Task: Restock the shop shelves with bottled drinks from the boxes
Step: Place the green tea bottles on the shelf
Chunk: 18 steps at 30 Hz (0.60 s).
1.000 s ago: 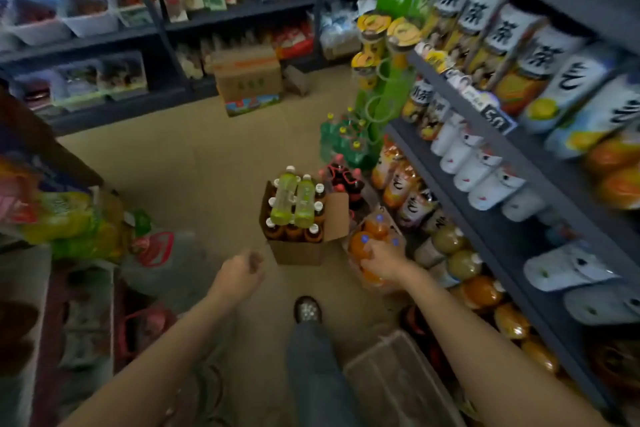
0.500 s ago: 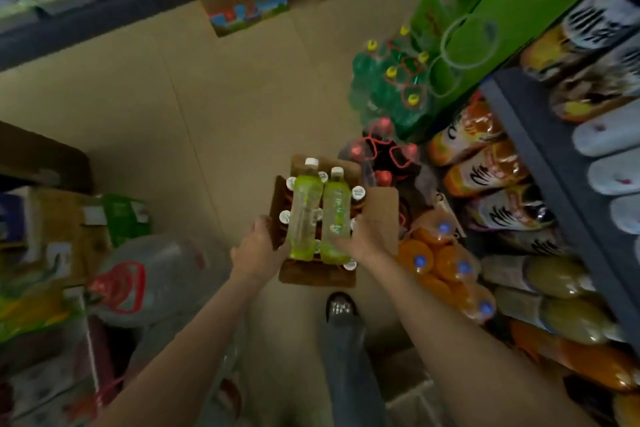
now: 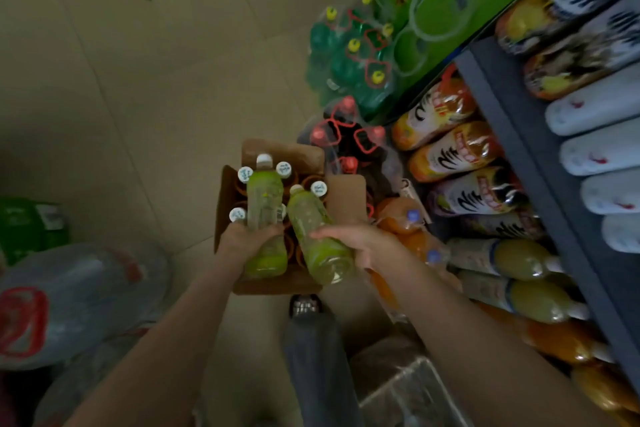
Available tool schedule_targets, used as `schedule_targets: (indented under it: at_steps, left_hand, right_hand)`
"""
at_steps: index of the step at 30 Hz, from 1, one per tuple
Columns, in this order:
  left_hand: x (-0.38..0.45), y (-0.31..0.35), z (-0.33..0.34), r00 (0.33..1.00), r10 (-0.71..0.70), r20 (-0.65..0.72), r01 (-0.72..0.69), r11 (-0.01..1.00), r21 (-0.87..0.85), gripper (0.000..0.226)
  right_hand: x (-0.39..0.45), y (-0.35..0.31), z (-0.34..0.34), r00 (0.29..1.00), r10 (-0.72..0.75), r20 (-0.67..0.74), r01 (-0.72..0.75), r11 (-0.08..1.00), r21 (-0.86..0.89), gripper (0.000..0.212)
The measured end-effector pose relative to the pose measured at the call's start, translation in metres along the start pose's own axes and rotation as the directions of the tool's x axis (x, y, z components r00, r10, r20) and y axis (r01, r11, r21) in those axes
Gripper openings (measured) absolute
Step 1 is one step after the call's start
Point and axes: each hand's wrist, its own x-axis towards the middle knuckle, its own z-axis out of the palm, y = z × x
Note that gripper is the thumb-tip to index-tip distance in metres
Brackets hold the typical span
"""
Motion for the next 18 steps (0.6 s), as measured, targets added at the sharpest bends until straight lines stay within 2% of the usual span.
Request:
schedule_targets:
  at_steps: [2, 4, 7, 10, 11, 13, 15, 17, 18]
  left_hand:
    - [-0.023, -0.003, -0.005, 0.99, -0.021, 0.136, 0.058, 0.96, -0.276, 0.05]
    - [-0.054, -0.011, -0.014, 0.963, 0.03, 0.267, 0.056, 0.95, -0.306, 0.055]
    - [-0.103, -0.018, -0.032, 0.911, 0.16, 0.379, -0.034, 0.948, -0.317, 0.081]
    - [-0.166, -0.011, -0.054, 0.847, 0.314, 0.429, -0.176, 0.927, -0.331, 0.086]
    - [-0.191, -0.007, -0.063, 0.821, 0.375, 0.431, -0.24, 0.911, -0.334, 0.082]
    - [-0.25, 0.001, -0.08, 0.762, 0.481, 0.434, -0.341, 0.867, -0.362, 0.056]
    - [-0.316, 0.012, -0.097, 0.688, 0.579, 0.439, -0.435, 0.812, -0.39, 0.036]
    - [-0.368, 0.032, -0.105, 0.611, 0.648, 0.455, -0.492, 0.761, -0.423, 0.03]
    - [-0.396, 0.044, -0.106, 0.574, 0.681, 0.455, -0.527, 0.732, -0.431, 0.03]
  right_hand:
    - [-0.025, -0.001, -0.012, 0.996, 0.007, 0.084, -0.013, 0.997, 0.074, 0.034]
    - [-0.056, 0.004, -0.017, 0.991, -0.042, 0.128, 0.023, 0.988, 0.153, 0.028]
    - [-0.112, 0.019, -0.02, 0.975, -0.172, 0.139, 0.119, 0.937, 0.329, 0.029]
    - [-0.184, 0.036, -0.024, 0.924, -0.346, 0.162, 0.274, 0.896, 0.351, 0.025]
    - [-0.211, 0.042, -0.025, 0.903, -0.402, 0.153, 0.334, 0.879, 0.342, 0.028]
    - [-0.266, 0.058, -0.028, 0.855, -0.508, 0.104, 0.44, 0.817, 0.373, 0.036]
    - [-0.332, 0.075, -0.025, 0.784, -0.619, 0.047, 0.56, 0.739, 0.375, 0.054]
    - [-0.387, 0.089, -0.025, 0.719, -0.694, -0.018, 0.651, 0.665, 0.366, 0.08]
    - [-0.419, 0.096, -0.027, 0.679, -0.733, -0.052, 0.698, 0.622, 0.355, 0.078]
